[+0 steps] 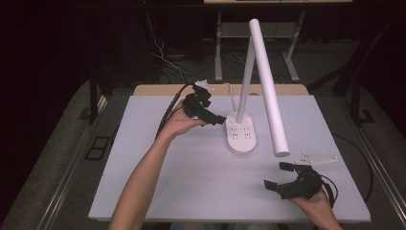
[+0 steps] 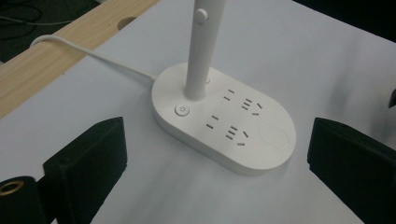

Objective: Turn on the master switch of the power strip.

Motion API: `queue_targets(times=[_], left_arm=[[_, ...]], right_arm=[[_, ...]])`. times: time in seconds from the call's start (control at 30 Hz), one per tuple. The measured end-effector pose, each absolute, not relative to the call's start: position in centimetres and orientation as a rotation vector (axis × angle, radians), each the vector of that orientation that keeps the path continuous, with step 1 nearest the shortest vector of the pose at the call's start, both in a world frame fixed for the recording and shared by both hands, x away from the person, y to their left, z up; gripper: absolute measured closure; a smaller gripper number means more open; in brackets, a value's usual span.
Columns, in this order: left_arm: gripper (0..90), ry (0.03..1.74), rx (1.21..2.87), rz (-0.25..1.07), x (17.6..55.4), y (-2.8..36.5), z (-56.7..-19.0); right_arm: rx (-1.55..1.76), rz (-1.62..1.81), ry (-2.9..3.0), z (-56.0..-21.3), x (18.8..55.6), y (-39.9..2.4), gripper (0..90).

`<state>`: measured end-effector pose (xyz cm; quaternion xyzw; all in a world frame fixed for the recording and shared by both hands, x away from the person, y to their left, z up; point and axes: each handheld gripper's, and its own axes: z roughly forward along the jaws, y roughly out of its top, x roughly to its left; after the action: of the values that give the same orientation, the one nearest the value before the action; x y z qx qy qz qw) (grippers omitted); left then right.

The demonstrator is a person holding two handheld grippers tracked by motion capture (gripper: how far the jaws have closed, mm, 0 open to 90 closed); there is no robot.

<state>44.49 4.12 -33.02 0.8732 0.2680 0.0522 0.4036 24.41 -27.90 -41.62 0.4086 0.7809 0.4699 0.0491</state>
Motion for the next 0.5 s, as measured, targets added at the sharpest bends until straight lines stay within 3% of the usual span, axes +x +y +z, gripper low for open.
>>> queue_targets(times=[0.5], left_arm=[[15.9,0.729,2.167,0.137,46.8,2.9,-34.0]], right_arm=[[1.240,1.444,2.370,-41.6,24.4,-27.9,0.1]])
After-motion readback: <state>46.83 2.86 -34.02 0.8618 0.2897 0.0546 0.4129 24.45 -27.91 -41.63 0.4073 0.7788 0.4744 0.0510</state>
